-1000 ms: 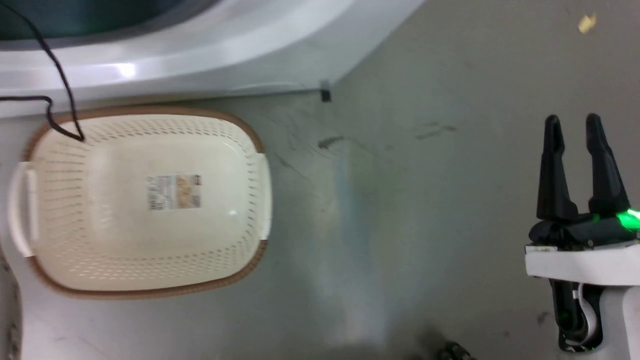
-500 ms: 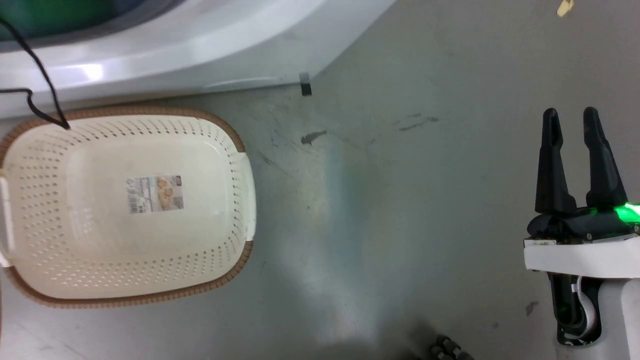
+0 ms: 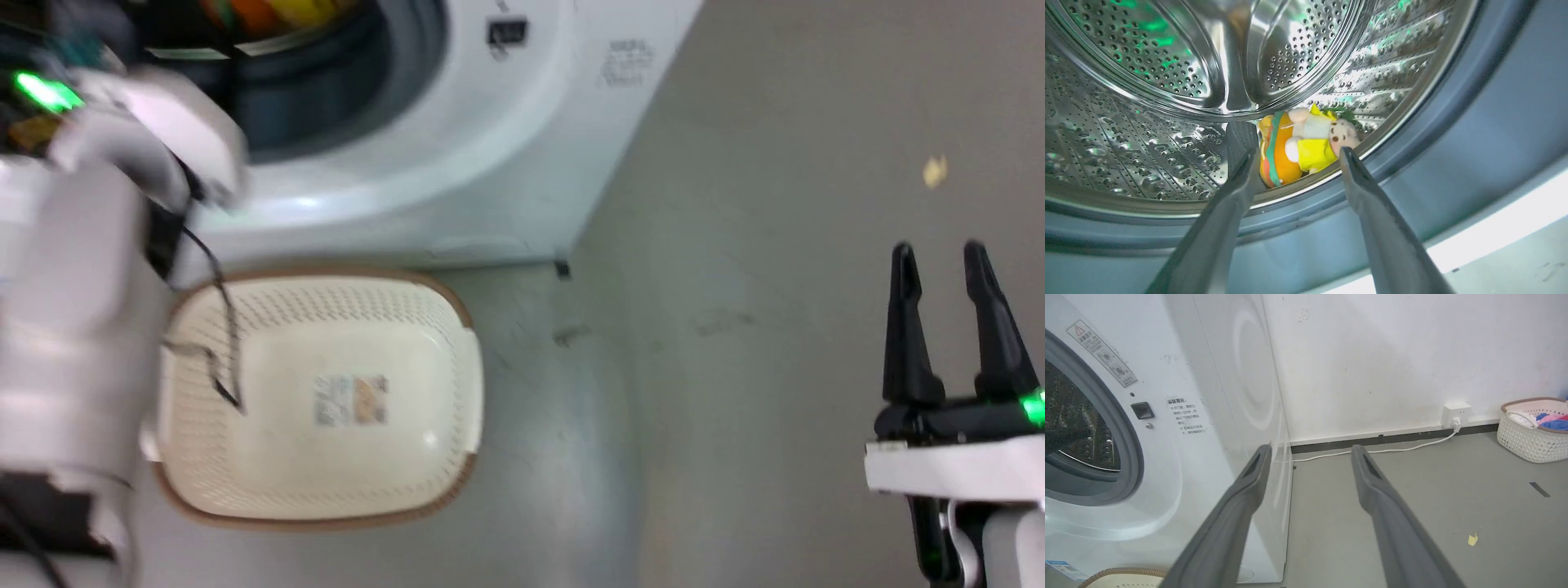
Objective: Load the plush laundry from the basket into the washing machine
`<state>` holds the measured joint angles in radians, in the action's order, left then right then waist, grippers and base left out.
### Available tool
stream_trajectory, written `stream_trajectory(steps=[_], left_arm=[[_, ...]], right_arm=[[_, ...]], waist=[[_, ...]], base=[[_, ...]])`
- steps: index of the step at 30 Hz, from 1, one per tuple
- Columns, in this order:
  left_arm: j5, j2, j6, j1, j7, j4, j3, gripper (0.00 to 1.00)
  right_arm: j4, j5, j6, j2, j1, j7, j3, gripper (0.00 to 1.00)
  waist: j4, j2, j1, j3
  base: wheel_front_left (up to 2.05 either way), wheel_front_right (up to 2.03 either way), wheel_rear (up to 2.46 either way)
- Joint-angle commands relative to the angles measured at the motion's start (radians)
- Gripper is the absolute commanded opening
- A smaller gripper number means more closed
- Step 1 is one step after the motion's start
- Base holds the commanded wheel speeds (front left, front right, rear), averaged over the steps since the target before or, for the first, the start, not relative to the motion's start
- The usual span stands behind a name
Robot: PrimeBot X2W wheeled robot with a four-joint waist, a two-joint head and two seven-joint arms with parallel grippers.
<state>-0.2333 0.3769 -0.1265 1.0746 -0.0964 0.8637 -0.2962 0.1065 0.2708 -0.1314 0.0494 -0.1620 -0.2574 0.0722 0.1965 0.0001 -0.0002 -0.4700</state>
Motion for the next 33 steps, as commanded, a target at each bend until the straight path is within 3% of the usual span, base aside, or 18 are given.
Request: stream_trajectory(steps=[1, 5, 10, 19, 22, 27, 33], left_arm=[[-0.020, -0.021, -0.004, -0.060, -0.036, -0.021, -0.004, 1.00], [-0.042, -0.047, 0.002, -0.160, -0.100, -0.073, -0.005, 1.00], [-0.086, -0.087, 0.058, -0.366, -0.147, -0.220, 0.025, 1.00], [-0.036, -0.138, 0.234, -0.812, -0.165, -0.641, 0.067, 1.00], [-0.008, -0.156, 0.256, -0.911, -0.165, -0.743, 0.080, 1.00], [0.036, -0.184, 0.257, -1.021, -0.165, -0.843, 0.107, 1.00], [0.087, -0.202, 0.235, -1.087, -0.165, -0.882, 0.124, 1.00]], right_arm=[[0.002, -0.017, 0.001, 0.001, 0.027, -0.004, 0.008, 1.00], [0.003, -0.038, 0.001, 0.001, 0.060, -0.004, 0.017, 1.00], [0.001, -0.062, 0.001, 0.001, 0.120, -0.004, 0.023, 1.00], [0.001, -0.083, 0.001, 0.001, 0.199, -0.004, 0.004, 1.00], [-0.006, -0.082, 0.001, 0.001, 0.215, -0.004, -0.001, 1.00], [-0.040, -0.081, 0.001, 0.001, 0.246, -0.004, -0.018, 1.00], [-0.061, -0.107, 0.001, 0.001, 0.269, -0.004, -0.027, 1.00]], waist=[[-0.096, -0.0001, 0.0002, 0.134], [-0.135, -0.0001, 0.0002, 0.207], [-0.188, -0.0001, 0.0002, 0.302], [-0.239, -0.0001, 0.0002, 0.407], [-0.249, -0.0001, 0.0002, 0.421], [-0.257, -0.0001, 0.0002, 0.440], [-0.253, -0.0001, 0.0002, 0.456]], base=[[0.00, 0.00, 0.00], [0.00, 0.00, 0.00], [0.00, 0.00, 0.00], [0.00, 0.00, 0.00], [0.00, 0.00, 0.00], [0.00, 0.00, 0.00], [0.00, 0.00, 0.00]])
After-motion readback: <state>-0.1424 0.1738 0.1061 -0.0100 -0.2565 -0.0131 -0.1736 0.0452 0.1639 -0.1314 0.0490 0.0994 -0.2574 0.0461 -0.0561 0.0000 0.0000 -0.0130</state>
